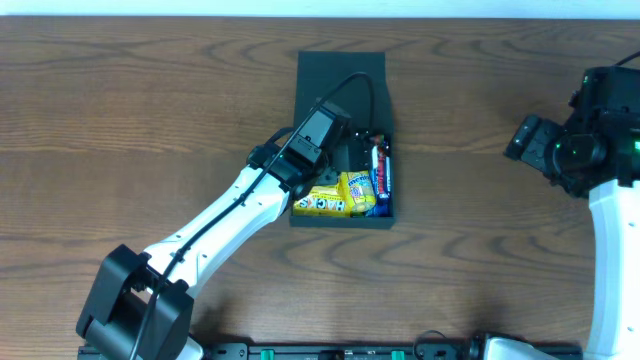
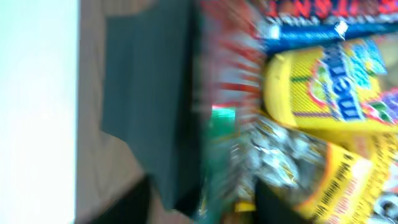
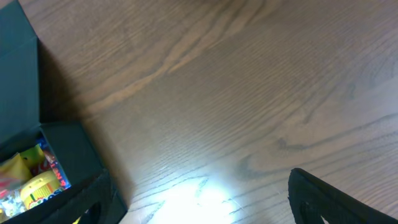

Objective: Pack container

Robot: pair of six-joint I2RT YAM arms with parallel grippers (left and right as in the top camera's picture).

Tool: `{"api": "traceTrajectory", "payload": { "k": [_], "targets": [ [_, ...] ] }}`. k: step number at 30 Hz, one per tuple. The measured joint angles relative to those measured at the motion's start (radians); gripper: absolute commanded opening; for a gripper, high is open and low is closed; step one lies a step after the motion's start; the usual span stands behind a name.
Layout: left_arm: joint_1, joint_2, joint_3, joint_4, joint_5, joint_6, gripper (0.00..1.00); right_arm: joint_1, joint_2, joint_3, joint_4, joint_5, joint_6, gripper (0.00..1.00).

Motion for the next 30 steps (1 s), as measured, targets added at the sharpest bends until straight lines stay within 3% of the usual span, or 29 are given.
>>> {"api": "traceTrajectory", "payload": {
  "k": [5, 11, 12, 13, 14, 15, 16, 22, 30],
  "targets": [
    [0.008, 0.0, 0.0, 0.068, -0.021, -0.064, 0.95, 0.0, 0.0, 0.0, -0.002, 0.0, 0.0, 0.89],
    [0.146, 0.0, 0.0, 0.149, -0.079, -0.455, 0.98, 0.0, 0.0, 0.0, -0.003, -0.003, 0.0, 0.87],
    [0.182, 0.0, 0.0, 0.142, -0.073, -0.514, 0.87, 0.0, 0.0, 0.0, -0.002, -0.004, -0.001, 0.83],
    [0.219, 0.0, 0.0, 0.134, -0.06, -0.582, 0.62, 0.0, 0.0, 0.0, 0.0, -0.005, -0.004, 0.69],
    [0.254, 0.0, 0.0, 0.127, -0.045, -0.637, 0.2, 0.0, 0.0, 0.0, 0.004, -0.007, -0.01, 0.43],
    [0.288, 0.0, 0.0, 0.119, -0.023, -0.679, 0.06, 0.0, 0.001, -0.001, 0.016, -0.011, -0.01, 0.1],
    [0.322, 0.0, 0.0, 0.114, 0.002, -0.721, 0.06, 0.0, 0.002, -0.003, 0.032, -0.016, -0.009, 0.02],
    [0.432, 0.0, 0.0, 0.102, 0.194, -0.906, 0.06, 0.0, 0.022, -0.165, 0.283, -0.172, -0.027, 0.01],
    [0.439, 0.0, 0.0, 0.071, 0.251, -1.058, 0.06, 0.072, 0.107, -0.316, 0.529, -0.553, -0.148, 0.02]
  ]
}}
